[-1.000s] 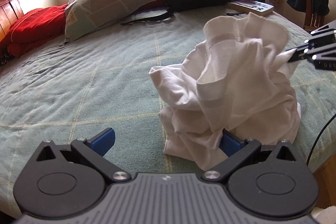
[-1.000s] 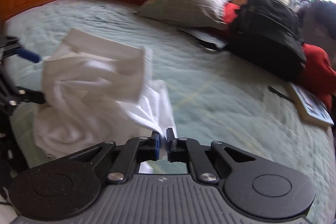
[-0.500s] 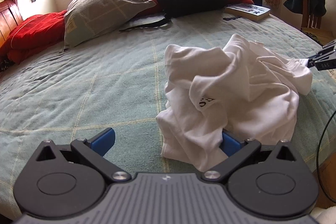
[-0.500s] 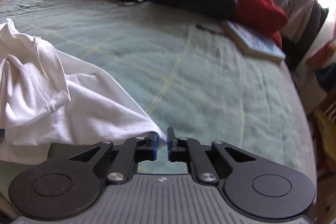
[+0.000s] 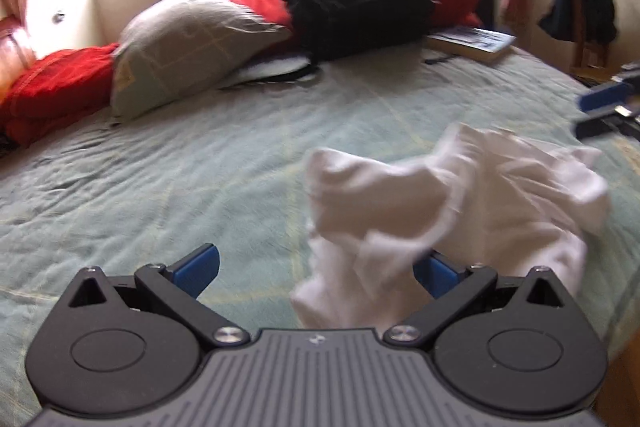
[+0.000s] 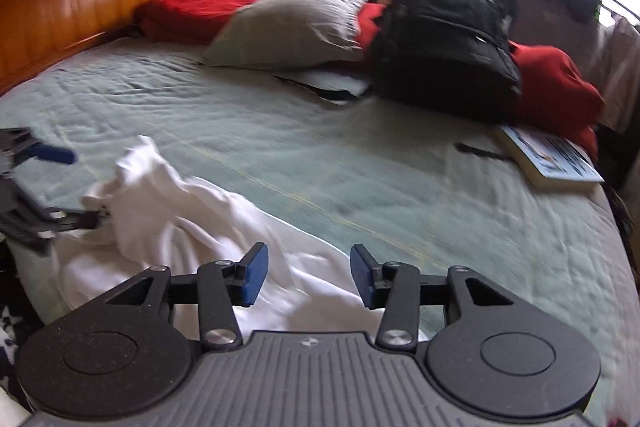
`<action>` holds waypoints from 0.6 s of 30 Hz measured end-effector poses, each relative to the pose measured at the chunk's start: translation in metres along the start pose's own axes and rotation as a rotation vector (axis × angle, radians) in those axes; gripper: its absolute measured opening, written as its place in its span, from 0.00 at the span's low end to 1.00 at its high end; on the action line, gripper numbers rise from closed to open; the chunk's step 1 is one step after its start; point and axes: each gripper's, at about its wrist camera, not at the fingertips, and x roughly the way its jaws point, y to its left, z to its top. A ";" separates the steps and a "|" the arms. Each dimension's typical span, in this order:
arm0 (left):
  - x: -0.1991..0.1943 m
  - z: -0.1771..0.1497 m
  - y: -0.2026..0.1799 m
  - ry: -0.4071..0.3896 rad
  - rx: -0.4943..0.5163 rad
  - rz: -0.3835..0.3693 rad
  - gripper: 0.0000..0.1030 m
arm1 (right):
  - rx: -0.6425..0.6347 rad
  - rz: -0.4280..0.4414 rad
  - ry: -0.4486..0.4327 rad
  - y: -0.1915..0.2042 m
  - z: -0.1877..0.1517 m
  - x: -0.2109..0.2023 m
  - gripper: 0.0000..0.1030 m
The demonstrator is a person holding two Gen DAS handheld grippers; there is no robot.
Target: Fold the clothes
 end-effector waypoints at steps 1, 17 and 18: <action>0.005 0.001 0.001 0.001 -0.008 0.044 0.99 | -0.008 0.002 0.000 0.003 0.000 0.002 0.54; 0.025 0.011 0.025 0.041 -0.029 0.212 0.99 | 0.082 -0.052 0.038 -0.031 -0.024 0.020 0.65; 0.024 0.012 0.027 0.039 -0.035 0.210 0.99 | 0.089 -0.048 0.039 -0.034 -0.026 0.020 0.67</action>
